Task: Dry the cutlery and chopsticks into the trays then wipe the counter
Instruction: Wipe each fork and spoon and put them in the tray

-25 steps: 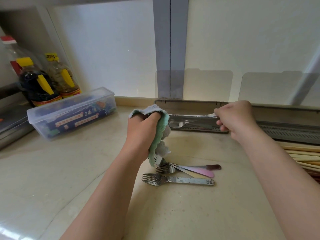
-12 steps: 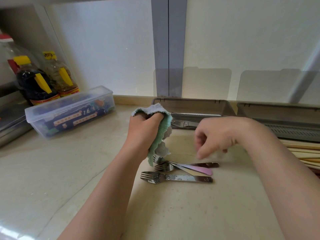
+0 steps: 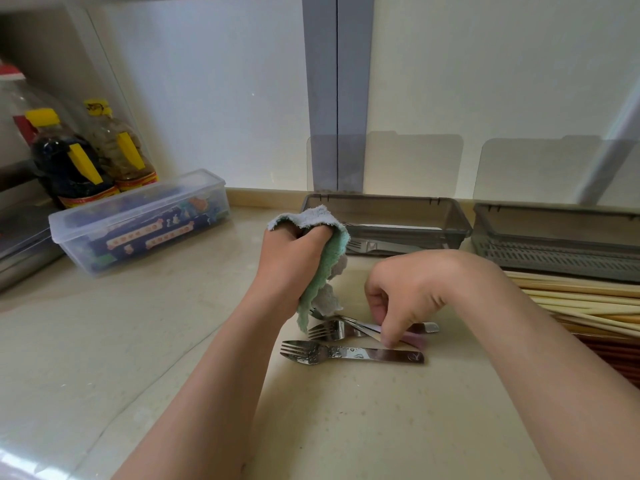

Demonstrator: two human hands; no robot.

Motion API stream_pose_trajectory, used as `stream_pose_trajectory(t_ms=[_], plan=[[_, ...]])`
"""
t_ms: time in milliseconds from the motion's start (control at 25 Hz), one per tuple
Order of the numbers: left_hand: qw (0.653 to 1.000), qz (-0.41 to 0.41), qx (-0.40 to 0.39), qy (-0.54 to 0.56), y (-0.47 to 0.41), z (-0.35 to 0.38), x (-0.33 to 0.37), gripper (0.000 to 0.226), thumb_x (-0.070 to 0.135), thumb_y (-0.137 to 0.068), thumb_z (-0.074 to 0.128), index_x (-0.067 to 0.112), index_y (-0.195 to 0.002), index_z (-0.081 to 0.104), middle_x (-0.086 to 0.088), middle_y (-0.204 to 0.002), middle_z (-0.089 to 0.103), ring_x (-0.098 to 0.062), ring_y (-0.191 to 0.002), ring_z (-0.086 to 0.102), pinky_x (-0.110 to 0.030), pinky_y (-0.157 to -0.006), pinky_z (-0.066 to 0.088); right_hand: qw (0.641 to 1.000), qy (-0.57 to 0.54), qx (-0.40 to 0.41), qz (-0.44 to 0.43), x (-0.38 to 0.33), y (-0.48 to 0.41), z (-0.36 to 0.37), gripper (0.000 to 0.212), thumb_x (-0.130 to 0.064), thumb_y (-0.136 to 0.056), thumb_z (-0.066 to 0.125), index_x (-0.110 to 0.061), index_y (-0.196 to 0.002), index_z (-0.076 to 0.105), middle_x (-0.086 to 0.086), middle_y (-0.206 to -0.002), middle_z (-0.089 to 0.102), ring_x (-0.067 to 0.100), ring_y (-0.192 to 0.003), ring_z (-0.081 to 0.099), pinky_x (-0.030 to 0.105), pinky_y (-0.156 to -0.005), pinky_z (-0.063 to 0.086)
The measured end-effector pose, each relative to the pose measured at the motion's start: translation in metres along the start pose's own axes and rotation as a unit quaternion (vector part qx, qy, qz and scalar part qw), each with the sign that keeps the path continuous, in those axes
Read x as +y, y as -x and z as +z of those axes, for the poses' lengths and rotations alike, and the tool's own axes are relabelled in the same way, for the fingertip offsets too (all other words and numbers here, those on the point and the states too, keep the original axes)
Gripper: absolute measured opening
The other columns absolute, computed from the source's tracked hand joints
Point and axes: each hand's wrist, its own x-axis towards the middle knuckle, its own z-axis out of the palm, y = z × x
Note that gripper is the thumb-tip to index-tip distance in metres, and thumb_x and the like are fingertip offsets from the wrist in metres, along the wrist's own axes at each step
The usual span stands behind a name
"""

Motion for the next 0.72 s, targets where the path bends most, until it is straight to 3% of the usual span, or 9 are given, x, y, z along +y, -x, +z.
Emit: stream_pose_trajectory(t_ms=[160, 280, 440, 520, 600, 720], plan=[[1.000, -0.003, -0.006, -0.003, 0.001, 0.000, -0.001, 0.015, 0.013, -0.090, 0.063, -0.002, -0.091, 0.068, -0.011, -0.069, 0.068, -0.020, -0.058, 0.064, -0.030, -0.050, 0.051, 1.000, 0.008, -0.018, 0.011, 0.000, -0.005, 0.003, 0.017, -0.031, -0.068, 0.083, -0.021, -0.076, 0.072, 0.000, -0.082, 0.076, 0.020, -0.075, 0.069, 0.031, -0.061, 0.052], [1.000, -0.002, -0.012, -0.008, 0.002, 0.001, 0.000, 0.017, 0.013, -0.090, 0.062, -0.003, -0.091, 0.068, -0.019, -0.072, 0.069, -0.022, -0.060, 0.064, -0.032, -0.052, 0.051, 0.999, 0.002, -0.032, 0.013, 0.001, -0.007, 0.004, 0.012, -0.019, -0.067, 0.074, -0.019, -0.057, 0.067, -0.002, -0.064, 0.068, 0.016, -0.062, 0.060, 0.024, -0.053, 0.046], [1.000, 0.004, -0.015, -0.015, 0.003, 0.001, 0.000, 0.016, 0.015, -0.089, 0.063, 0.000, -0.088, 0.068, -0.017, -0.072, 0.068, -0.023, -0.060, 0.062, -0.034, -0.051, 0.049, 0.999, -0.039, 0.018, -0.015, 0.007, -0.002, -0.002, 0.003, -0.019, -0.077, 0.068, -0.021, -0.076, 0.066, 0.000, -0.075, 0.071, 0.016, -0.064, 0.062, 0.026, -0.054, 0.048], [1.000, 0.003, -0.019, -0.024, 0.003, 0.001, 0.001, 0.013, 0.015, -0.089, 0.063, 0.003, -0.087, 0.069, -0.014, -0.070, 0.068, -0.022, -0.060, 0.062, -0.033, -0.050, 0.050, 0.988, -0.117, 0.079, -0.059, 0.017, 0.006, -0.010, 0.005, -0.013, -0.082, 0.067, -0.017, -0.085, 0.068, 0.005, -0.079, 0.072, 0.012, -0.061, 0.063, 0.026, -0.057, 0.052], [0.999, 0.002, -0.030, -0.028, 0.004, 0.001, 0.001, 0.010, 0.014, -0.089, 0.063, 0.007, -0.085, 0.070, -0.007, -0.068, 0.069, -0.019, -0.058, 0.064, -0.031, -0.050, 0.051, 0.945, -0.243, 0.190, -0.110, 0.026, 0.013, -0.017, 0.015, -0.001, -0.084, 0.065, -0.014, -0.090, 0.069, 0.009, -0.082, 0.071, 0.012, -0.064, 0.065, 0.026, -0.061, 0.057], [0.999, 0.002, -0.049, -0.018, 0.006, 0.001, 0.001, 0.012, 0.017, -0.091, 0.064, 0.015, -0.081, 0.072, -0.003, -0.067, 0.068, -0.017, -0.059, 0.064, -0.032, -0.051, 0.052, 0.803, -0.463, 0.323, -0.193, 0.030, 0.015, -0.021, 0.015, 0.009, -0.086, 0.067, -0.005, -0.092, 0.065, 0.019, -0.081, 0.068, 0.026, -0.072, 0.069, 0.035, -0.066, 0.061]])
